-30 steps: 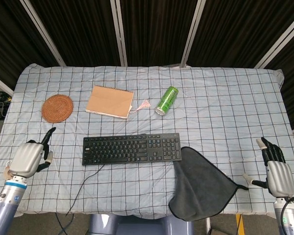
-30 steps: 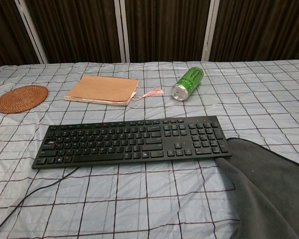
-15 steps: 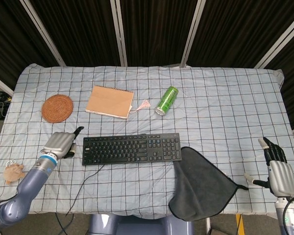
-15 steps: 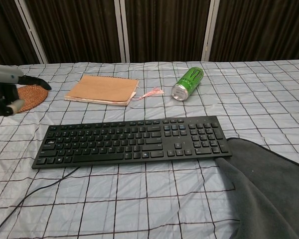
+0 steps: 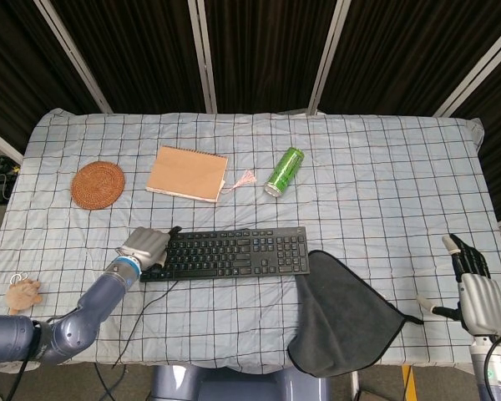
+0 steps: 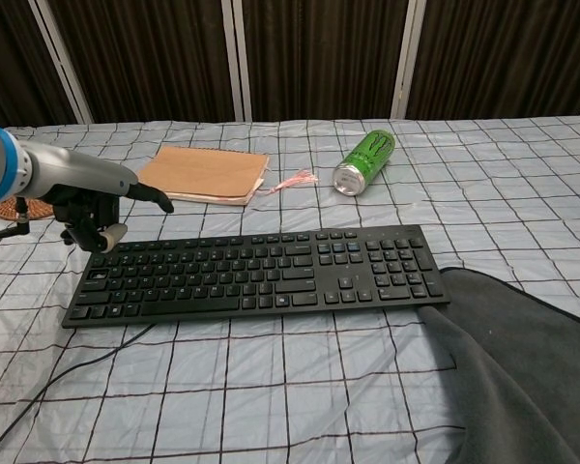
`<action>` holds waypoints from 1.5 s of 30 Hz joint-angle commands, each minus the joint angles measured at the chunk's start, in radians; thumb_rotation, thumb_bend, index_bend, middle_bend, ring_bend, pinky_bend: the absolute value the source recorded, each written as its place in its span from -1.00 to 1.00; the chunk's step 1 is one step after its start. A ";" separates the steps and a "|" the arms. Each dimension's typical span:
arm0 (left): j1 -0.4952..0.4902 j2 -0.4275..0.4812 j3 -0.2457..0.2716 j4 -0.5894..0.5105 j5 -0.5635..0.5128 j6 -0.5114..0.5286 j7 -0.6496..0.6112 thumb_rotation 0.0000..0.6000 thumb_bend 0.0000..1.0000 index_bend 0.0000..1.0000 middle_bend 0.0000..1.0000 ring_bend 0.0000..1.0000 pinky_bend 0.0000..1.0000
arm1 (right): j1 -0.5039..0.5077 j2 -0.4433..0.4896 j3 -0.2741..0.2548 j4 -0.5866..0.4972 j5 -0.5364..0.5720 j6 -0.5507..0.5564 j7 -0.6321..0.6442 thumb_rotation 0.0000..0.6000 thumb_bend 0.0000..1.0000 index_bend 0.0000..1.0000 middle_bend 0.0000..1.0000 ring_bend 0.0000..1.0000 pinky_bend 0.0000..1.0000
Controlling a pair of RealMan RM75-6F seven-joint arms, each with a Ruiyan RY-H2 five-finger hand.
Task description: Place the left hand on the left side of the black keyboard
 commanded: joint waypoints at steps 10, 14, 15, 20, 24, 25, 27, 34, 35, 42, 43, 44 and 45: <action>-0.114 -0.100 0.038 0.089 -0.128 0.011 0.008 1.00 0.41 -1.00 0.65 0.46 0.05 | 0.000 0.004 0.001 -0.005 0.006 -0.006 0.009 1.00 -0.84 -1.00 -1.00 -1.00 -1.00; -0.131 -0.113 0.044 0.099 -0.154 0.003 -0.003 1.00 0.41 -1.00 0.65 0.46 0.05 | -0.002 0.006 0.000 -0.007 0.005 -0.005 0.013 1.00 -0.83 -1.00 -1.00 -1.00 -1.00; -0.135 -0.116 0.045 0.101 -0.159 0.000 -0.005 1.00 0.41 -1.00 0.65 0.46 0.05 | -0.002 0.006 0.000 -0.007 0.005 -0.005 0.014 1.00 -0.83 -1.00 -1.00 -1.00 -1.00; -0.161 -0.135 0.067 0.118 -0.176 0.004 -0.004 1.00 0.42 -1.00 0.65 0.46 0.05 | -0.002 0.008 0.001 -0.009 0.008 -0.007 0.019 1.00 -0.83 -1.00 -1.00 -1.00 -1.00; -0.174 -0.145 0.080 0.124 -0.180 0.011 -0.010 1.00 0.44 -1.00 0.65 0.46 0.05 | -0.002 0.008 0.001 -0.010 0.011 -0.010 0.022 1.00 -0.84 -1.00 -1.00 -1.00 -1.00; -0.175 -0.146 0.082 0.125 -0.180 0.012 -0.011 1.00 0.44 -1.00 0.65 0.46 0.05 | -0.002 0.009 0.001 -0.010 0.011 -0.010 0.022 1.00 -0.84 -1.00 -1.00 -1.00 -1.00; -0.180 -0.149 0.086 0.127 -0.184 0.012 -0.016 1.00 0.44 -1.00 0.65 0.46 0.05 | -0.002 0.009 0.001 -0.011 0.010 -0.009 0.021 1.00 -0.83 -1.00 -1.00 -1.00 -1.00; -0.201 -0.157 0.107 0.136 -0.202 0.008 -0.019 1.00 0.44 -1.00 0.65 0.46 0.05 | -0.004 0.011 0.003 -0.014 0.015 -0.009 0.024 1.00 -0.83 -1.00 -1.00 -1.00 -1.00; -0.205 -0.159 0.111 0.138 -0.206 0.009 -0.018 1.00 0.44 -1.00 0.65 0.46 0.05 | -0.004 0.011 0.003 -0.013 0.015 -0.010 0.024 1.00 -0.83 -1.00 -1.00 -1.00 -1.00; -0.216 -0.158 0.122 0.142 -0.218 0.012 -0.026 1.00 0.44 -1.00 0.65 0.46 0.05 | -0.004 0.011 0.002 -0.014 0.013 -0.010 0.025 1.00 -0.83 -1.00 -1.00 -1.00 -1.00; -0.217 -0.158 0.123 0.143 -0.220 0.009 -0.028 1.00 0.44 -1.00 0.65 0.46 0.05 | -0.004 0.011 0.002 -0.015 0.013 -0.010 0.024 1.00 -0.83 -1.00 -1.00 -1.00 -1.00; -0.219 -0.158 0.125 0.145 -0.221 0.006 -0.030 1.00 0.44 -1.00 0.65 0.46 0.05 | -0.004 0.011 0.002 -0.015 0.013 -0.009 0.024 1.00 -0.83 -1.00 -1.00 -1.00 -1.00; -0.219 -0.160 0.127 0.147 -0.223 0.002 -0.032 1.00 0.44 -1.00 0.65 0.46 0.05 | -0.004 0.011 0.003 -0.015 0.014 -0.009 0.024 1.00 -0.83 -1.00 -1.00 -1.00 -1.00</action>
